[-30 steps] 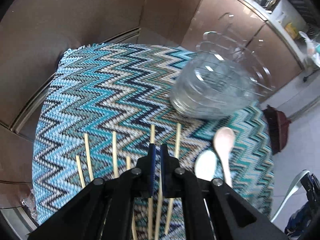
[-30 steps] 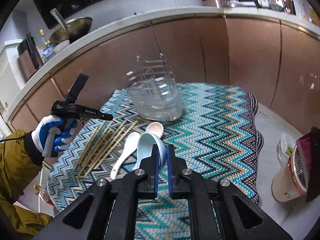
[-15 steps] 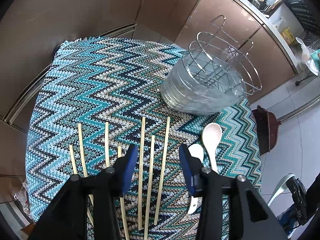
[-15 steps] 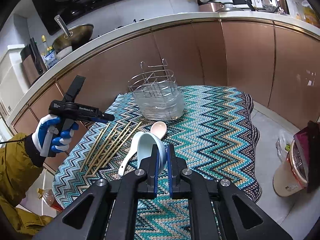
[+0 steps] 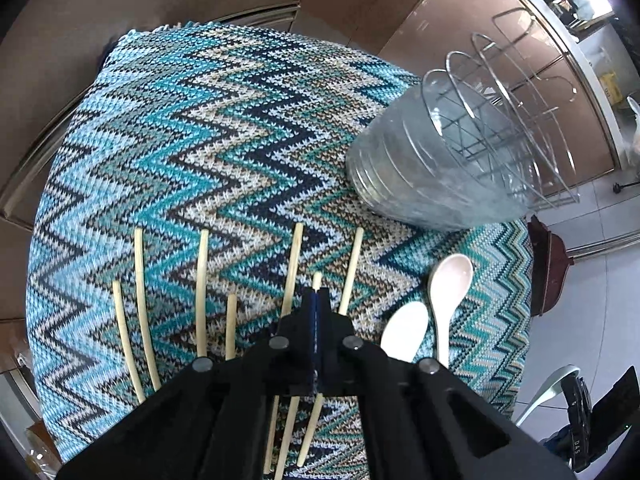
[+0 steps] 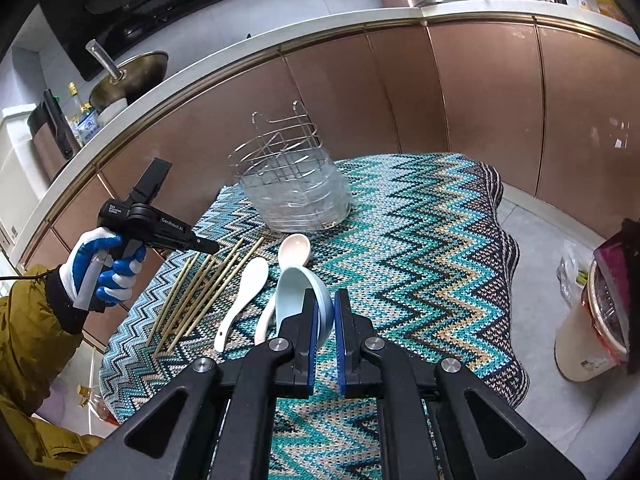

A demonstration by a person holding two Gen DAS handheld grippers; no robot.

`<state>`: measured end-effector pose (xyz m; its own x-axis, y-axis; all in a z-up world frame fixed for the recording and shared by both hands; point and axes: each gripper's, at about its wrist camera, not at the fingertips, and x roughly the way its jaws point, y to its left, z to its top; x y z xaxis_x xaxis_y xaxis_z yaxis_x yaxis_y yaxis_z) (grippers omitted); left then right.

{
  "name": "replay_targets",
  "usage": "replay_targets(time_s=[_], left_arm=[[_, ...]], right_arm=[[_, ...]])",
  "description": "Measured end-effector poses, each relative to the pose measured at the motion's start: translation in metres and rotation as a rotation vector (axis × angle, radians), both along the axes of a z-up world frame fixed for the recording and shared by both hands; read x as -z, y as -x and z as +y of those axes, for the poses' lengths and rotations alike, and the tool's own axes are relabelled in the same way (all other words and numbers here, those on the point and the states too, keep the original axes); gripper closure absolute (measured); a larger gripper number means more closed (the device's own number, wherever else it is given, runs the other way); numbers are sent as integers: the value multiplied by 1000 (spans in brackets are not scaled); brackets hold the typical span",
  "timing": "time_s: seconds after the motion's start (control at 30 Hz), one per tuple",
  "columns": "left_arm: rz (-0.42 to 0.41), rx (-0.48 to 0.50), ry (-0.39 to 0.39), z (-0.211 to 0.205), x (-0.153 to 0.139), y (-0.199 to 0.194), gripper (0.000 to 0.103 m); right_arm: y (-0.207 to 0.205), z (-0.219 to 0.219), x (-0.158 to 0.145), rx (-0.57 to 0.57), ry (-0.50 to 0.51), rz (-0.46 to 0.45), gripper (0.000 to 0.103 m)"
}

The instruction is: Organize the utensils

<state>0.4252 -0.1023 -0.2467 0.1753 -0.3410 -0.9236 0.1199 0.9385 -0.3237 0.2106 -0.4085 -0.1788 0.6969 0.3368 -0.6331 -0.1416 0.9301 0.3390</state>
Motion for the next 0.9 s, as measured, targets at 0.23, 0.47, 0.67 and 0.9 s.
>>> replay_targets(time_s=[0.23, 0.47, 0.67, 0.9], left_arm=[[-7, 22, -72, -10, 4, -14, 100], [4, 45, -116, -22, 20, -21, 86], [-10, 49, -128, -29, 21, -27, 75], [-1, 59, -146, -22, 23, -36, 83]], right_arm=[[-9, -9, 10, 9, -17, 8, 93], [-16, -12, 18, 6, -24, 19, 92], [-20, -13, 20, 2, -23, 22, 91], [-22, -12, 22, -1, -27, 26, 91]])
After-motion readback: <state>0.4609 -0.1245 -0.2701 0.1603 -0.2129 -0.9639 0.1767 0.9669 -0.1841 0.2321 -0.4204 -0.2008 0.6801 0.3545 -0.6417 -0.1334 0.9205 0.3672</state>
